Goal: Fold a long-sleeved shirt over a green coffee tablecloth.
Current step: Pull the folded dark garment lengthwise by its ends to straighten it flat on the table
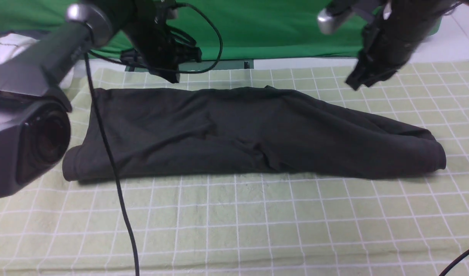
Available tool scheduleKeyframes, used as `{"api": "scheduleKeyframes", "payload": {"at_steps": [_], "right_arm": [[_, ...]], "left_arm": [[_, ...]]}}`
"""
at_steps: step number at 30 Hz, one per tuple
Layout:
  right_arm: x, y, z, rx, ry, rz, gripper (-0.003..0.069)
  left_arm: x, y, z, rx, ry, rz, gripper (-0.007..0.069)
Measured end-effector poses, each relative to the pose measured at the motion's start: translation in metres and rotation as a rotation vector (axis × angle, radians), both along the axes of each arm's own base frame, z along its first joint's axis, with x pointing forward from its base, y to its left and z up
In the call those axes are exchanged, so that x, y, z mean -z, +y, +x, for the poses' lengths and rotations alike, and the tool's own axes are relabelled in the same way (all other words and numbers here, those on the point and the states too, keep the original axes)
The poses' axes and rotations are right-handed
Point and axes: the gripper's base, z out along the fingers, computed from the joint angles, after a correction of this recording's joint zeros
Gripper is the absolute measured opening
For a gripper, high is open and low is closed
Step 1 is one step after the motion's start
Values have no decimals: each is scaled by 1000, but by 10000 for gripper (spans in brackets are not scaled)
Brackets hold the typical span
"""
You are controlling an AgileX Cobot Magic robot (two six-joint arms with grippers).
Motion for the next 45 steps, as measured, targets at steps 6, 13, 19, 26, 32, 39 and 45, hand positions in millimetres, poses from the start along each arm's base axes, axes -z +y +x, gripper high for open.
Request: {"api": "scheduleKeyframes", "payload": {"at_steps": [6,13,19,26,32,39,45], "right_arm": [[10,-70,10,219,82,66,-5],[23,-100,14,366,125,135,125],[65,-100,30,381,210,140,366],[114,-98,39,413,335,131,388],[129,-97,39,391,402,116,311],[115,-96,37,331,371,122,40],[84,-98,35,315,255,129,40]], "left_arm": [[-55,-5,-26,64,-28,11,11],[-42,-18,-66,112,63,102,11],[31,-13,-98,93,212,135,11],[65,-8,-116,86,227,141,11],[65,-8,-116,81,212,140,11],[65,-7,-116,79,207,141,11],[65,-7,-116,80,207,143,11]]}}
